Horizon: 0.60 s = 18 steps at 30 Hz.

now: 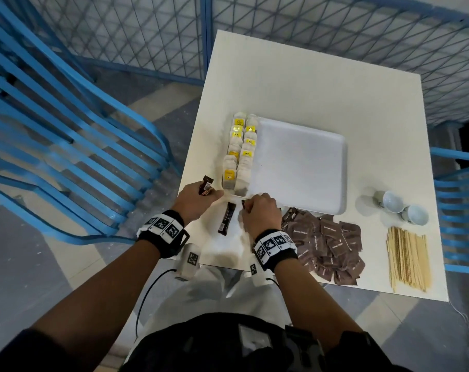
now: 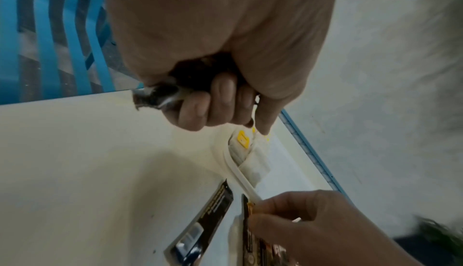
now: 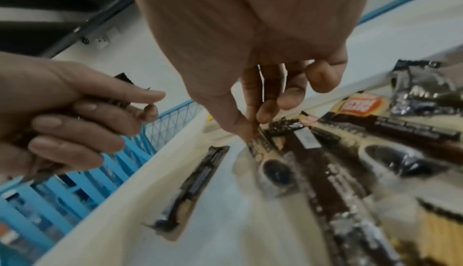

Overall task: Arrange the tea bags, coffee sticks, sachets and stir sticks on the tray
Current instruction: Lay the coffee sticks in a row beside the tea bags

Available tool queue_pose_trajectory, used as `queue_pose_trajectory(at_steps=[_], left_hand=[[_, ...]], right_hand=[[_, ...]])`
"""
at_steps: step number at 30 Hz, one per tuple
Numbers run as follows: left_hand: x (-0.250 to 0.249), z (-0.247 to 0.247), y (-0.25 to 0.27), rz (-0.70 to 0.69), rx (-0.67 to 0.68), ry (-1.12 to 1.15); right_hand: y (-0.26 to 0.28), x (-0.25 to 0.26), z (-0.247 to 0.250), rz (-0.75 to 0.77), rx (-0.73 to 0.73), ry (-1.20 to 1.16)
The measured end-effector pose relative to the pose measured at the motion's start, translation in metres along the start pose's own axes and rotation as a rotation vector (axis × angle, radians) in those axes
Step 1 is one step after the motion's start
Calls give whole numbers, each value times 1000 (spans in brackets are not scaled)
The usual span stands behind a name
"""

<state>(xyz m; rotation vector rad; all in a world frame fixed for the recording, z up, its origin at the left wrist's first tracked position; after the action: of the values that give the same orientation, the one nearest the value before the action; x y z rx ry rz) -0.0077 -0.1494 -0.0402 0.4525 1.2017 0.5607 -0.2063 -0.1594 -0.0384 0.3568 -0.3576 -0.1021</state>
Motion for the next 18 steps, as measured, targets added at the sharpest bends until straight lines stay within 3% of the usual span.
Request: queue_pose_trajectory(at_steps=[8, 13, 18], left_hand=[[-22, -16, -5, -65, 68, -86], [-32, -26, -6, -76, 46, -166], [-44, -35, -6, -56, 28, -198]], right_hand=[[3, -2, -1, 58, -94, 94], [-2, -4, 0, 43, -55, -34], [-14, -17, 10, -46, 27, -324]])
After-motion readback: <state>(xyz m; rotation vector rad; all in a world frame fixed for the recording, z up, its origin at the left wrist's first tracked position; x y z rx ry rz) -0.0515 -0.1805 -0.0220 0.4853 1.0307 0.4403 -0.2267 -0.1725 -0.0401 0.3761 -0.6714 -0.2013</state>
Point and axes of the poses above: each hand's wrist, its own y-axis away from the middle knuckle, its own z-axis out of the back of the hand, x = y × z, the point moved 8 cm from there along -y, towards the middle knuckle, and after that the axes turned 3 degrees about -x, right-handed, at the moved point
